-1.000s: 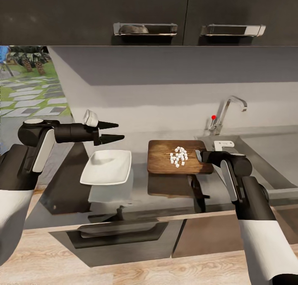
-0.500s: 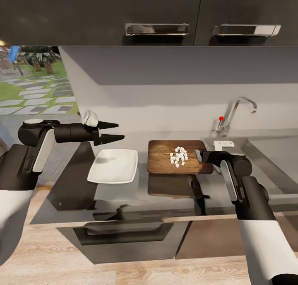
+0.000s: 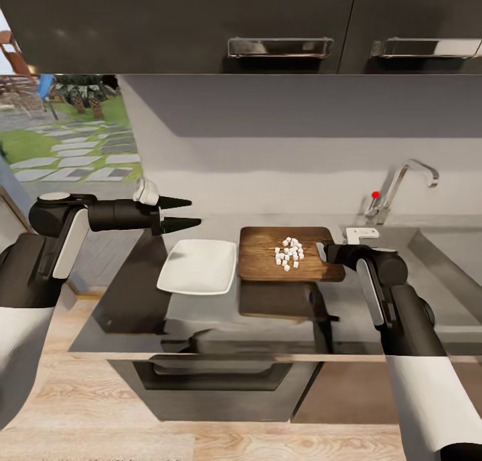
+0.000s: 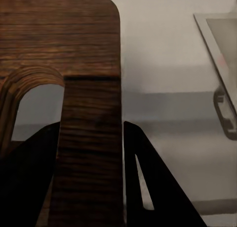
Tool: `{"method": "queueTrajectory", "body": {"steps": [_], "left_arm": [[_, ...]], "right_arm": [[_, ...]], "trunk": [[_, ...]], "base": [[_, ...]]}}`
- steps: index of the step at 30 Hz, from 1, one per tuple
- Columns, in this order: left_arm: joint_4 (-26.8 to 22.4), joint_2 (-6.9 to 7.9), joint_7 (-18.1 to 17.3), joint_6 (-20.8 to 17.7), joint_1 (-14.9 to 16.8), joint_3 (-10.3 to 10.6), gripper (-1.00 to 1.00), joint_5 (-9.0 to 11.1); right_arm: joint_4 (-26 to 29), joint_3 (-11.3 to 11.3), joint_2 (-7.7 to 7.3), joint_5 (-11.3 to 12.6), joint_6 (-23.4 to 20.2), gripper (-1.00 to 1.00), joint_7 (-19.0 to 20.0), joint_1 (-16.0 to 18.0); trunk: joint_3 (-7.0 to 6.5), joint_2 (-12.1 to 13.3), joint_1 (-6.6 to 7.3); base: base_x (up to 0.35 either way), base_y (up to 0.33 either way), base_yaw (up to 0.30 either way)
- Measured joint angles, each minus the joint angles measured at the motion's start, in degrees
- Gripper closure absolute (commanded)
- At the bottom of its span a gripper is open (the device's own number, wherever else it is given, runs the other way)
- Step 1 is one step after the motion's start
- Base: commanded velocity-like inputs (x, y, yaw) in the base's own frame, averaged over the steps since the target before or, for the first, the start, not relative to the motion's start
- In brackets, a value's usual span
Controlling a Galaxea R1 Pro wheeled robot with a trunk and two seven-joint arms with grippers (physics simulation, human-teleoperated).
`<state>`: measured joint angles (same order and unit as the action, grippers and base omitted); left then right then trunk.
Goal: In the kitchen, take the Vidalia onion out of the sink, dice it on the chopping board with the paring knife, put the diced onion into the bowl on the countertop, then place both the paring knife and the chopping board into the sink.
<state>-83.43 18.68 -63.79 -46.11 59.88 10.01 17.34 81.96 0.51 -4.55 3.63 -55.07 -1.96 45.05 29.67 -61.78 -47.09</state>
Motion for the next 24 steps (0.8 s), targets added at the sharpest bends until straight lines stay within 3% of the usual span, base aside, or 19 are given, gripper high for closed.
{"method": "queueTrajectory", "body": {"steps": [24], "left_arm": [[0.00, 0.00, 0.08, 0.00, 0.00, 0.00, -1.00, 0.00]], "right_arm": [[0.01, 0.01, 0.00, -0.01, -0.06, 1.00, -0.02, 0.00]], "trunk": [[0.00, 0.00, 0.00]], "base": [[0.000, 0.000, 0.145]]}}
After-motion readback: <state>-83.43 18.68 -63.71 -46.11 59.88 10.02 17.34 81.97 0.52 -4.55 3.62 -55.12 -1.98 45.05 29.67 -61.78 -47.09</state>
